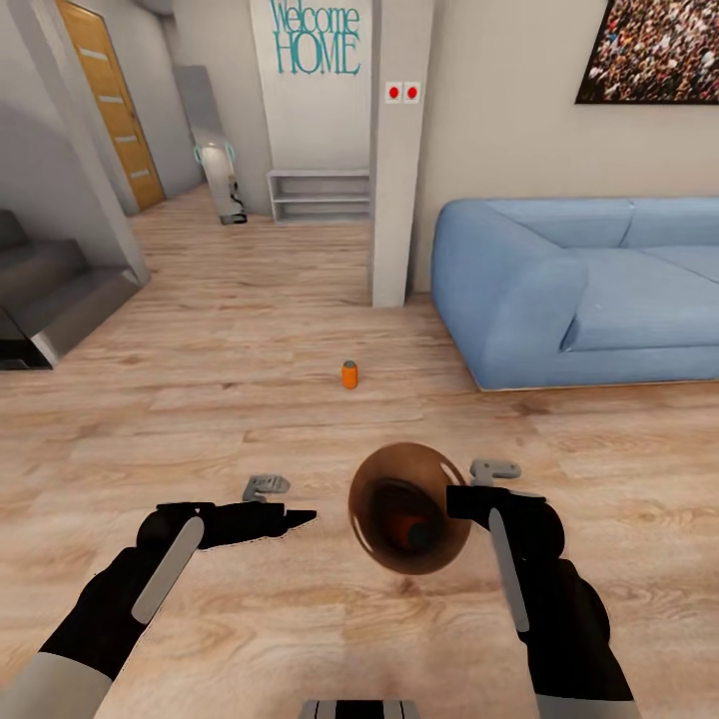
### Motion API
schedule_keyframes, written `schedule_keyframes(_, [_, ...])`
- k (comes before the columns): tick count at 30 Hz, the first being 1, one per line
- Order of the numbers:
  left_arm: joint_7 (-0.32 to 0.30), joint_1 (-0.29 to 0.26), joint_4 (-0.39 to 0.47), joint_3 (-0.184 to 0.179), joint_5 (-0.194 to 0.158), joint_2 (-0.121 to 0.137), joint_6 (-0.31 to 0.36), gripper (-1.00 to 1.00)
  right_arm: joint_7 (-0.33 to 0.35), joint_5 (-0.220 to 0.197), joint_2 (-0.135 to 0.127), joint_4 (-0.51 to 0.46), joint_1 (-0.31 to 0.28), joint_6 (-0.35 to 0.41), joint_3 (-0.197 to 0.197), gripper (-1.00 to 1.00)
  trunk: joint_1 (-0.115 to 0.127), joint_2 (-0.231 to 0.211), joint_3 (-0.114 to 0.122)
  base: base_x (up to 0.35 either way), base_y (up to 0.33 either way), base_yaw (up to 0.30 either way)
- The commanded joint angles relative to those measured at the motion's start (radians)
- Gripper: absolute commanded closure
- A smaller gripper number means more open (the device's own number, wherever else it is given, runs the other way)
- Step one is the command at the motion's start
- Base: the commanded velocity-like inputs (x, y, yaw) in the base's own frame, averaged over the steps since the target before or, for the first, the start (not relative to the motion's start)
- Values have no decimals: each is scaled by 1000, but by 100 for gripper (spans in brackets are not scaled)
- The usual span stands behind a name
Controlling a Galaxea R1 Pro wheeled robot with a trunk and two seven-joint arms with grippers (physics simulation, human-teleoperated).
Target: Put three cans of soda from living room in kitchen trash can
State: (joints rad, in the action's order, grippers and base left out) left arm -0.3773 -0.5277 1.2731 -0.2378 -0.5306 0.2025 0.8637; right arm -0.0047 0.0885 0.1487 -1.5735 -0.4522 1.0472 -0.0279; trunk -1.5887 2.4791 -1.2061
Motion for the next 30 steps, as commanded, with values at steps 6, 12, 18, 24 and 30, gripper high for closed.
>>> schedule_keyframes(6, [0, 0, 0, 0, 1, 0, 0, -100, 3, -24, 1, 0, 0, 0, 0, 100, 0, 0, 0, 256, 286, 0])
schedule_keyframes(12, [1, 0, -1, 0, 1, 0, 0, -100, 3, -24, 2, 0, 0, 0, -1, 100, 0, 0, 4, 256, 285, -96])
schedule_keyframes(18, [1, 0, -1, 0, 1, -1, -2, -100, 3, -24, 2, 0, 0, 0, -1, 100, 0, 0, 11, 256, 285, -174])
schedule_keyframes(24, [1, 0, -1, 0, 1, -1, -2, -100, 3, -24, 2, 0, 0, 0, -1, 100, 0, 0, 18, 256, 284, -179])
schedule_keyframes(30, [1, 0, -1, -2, 1, -2, -2, -100, 3, -24, 2, 0, 0, 0, -1, 100, 0, 0, 24, 256, 282, -180])
